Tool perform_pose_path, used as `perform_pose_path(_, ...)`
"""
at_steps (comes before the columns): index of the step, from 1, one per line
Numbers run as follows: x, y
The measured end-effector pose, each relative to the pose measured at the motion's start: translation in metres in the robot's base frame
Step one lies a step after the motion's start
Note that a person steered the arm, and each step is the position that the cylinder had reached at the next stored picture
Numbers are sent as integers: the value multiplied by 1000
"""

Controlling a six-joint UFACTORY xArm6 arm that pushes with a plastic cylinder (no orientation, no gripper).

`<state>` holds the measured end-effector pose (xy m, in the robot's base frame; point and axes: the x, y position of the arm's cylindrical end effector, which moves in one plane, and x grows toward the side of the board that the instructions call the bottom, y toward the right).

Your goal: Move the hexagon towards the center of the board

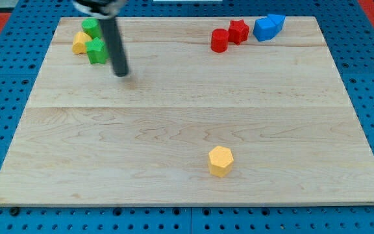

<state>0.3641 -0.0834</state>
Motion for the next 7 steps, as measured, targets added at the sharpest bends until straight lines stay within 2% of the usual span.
perform_pose_path(1, 39, 116)
perform_pose_path(2, 112, 198)
perform_pose_path(3, 199, 201)
perform_pose_path(4, 216, 127)
perform_pose_path(5, 200, 48)
perform_pose_path(7, 199, 112)
